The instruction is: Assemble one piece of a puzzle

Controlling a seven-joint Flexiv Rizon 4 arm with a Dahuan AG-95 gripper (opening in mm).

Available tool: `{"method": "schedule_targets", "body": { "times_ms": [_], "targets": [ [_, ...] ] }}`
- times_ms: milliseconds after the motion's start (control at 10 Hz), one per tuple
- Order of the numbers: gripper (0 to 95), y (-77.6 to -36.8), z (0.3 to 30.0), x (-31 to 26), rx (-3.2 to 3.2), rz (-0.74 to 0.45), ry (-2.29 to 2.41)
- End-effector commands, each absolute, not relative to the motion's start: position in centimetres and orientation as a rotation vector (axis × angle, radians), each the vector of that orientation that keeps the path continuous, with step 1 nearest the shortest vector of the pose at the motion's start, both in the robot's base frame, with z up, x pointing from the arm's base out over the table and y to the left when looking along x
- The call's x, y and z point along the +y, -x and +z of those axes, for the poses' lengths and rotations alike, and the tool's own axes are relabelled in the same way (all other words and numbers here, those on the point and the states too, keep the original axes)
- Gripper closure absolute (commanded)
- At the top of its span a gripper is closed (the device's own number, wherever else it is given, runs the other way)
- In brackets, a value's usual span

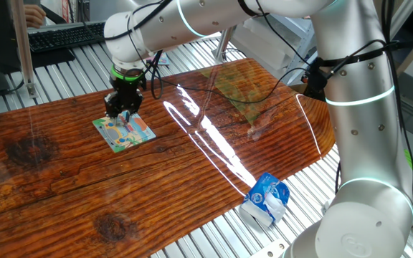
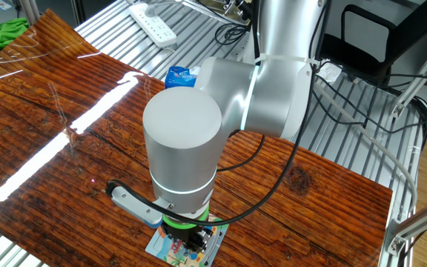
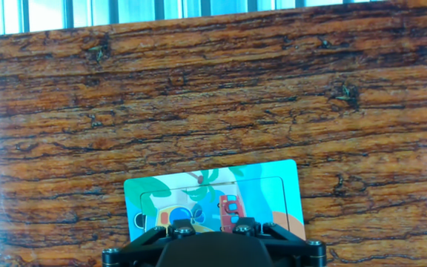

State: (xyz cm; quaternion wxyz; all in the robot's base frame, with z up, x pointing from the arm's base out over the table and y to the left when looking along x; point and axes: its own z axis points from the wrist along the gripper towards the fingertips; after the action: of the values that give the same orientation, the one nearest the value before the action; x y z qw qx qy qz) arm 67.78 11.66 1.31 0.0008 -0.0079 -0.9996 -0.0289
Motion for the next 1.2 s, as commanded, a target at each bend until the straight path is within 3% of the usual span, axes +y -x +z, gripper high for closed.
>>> {"method": "schedule_targets", "body": {
  "times_ms": [100, 1200],
  "targets": [
    [95.0, -67.78, 1.29, 11.66, -3.14, -0.09, 0.023],
    [95.0, -67.7, 0.95, 11.75, -3.146, -0.078, 0.017]
  ]
}}
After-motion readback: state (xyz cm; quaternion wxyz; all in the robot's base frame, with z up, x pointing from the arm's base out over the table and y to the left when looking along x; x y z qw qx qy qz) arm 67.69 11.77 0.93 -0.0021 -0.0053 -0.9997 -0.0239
